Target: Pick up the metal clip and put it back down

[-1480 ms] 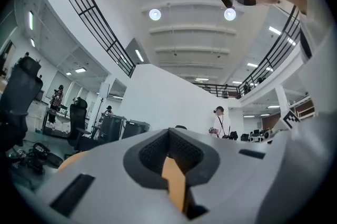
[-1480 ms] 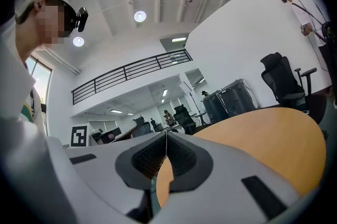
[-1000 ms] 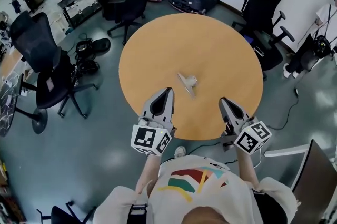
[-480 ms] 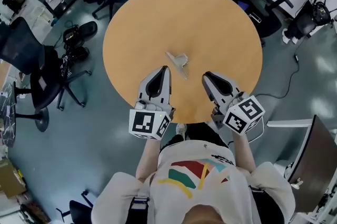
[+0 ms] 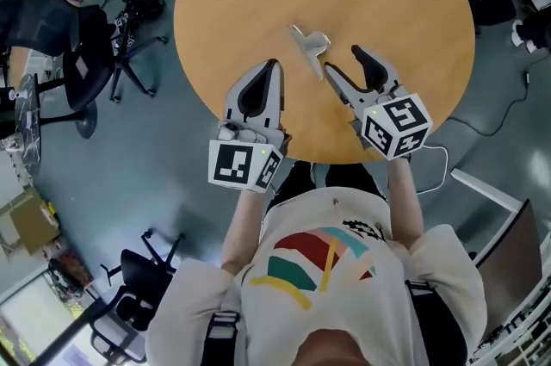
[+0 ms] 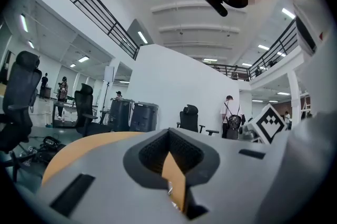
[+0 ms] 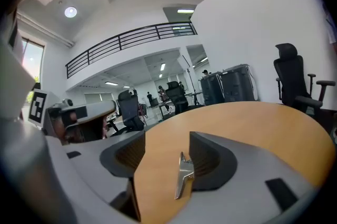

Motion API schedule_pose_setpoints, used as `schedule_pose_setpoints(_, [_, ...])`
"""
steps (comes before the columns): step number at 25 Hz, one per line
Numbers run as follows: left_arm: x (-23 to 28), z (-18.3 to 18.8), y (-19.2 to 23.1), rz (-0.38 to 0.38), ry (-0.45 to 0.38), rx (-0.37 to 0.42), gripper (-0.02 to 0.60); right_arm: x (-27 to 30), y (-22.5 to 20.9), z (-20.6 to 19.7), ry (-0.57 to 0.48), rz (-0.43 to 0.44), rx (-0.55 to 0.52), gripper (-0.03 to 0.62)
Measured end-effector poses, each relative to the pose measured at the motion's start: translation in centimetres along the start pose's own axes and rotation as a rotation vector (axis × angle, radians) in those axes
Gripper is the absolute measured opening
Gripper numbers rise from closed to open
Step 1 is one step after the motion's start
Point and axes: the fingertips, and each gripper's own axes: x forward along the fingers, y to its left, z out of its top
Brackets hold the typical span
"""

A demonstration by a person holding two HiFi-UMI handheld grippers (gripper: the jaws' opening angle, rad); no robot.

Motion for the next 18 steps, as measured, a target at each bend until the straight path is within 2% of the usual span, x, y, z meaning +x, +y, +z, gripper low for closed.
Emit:
schedule_pose_setpoints(3, [1.0, -1.7, 1.7, 0.050, 0.027, -0.007, 0.043, 3.4, -2.4, -1.7, 0.043, 0.011, 0.049, 0.258])
schedule_pose_setpoints(8, [2.6, -5.4, 3.9, 0.123, 0.069, -0.035, 0.043, 8.8, -6.6, -7.1, 0.141, 0.012, 0.200, 0.258])
schedule_pose_setpoints(12, [2.7, -8.9, 5.4, 0.176, 0.112, -0.074, 0.043, 11.6, -7.8, -11.1, 0.208, 0.024, 0.275, 0.256])
schedule_pose_setpoints(15, [2.2, -11.3, 6.5, 0.208, 0.130, -0.103, 0.043, 13.7, -7.8, -13.0, 0.241, 0.055, 0.278, 0.256])
schedule_pose_setpoints(18, [1.3, -12.8, 7.1, 0.241, 0.144, -0.131, 0.043, 15.4, -7.2, -14.0, 0.300, 0.076, 0.209, 0.256])
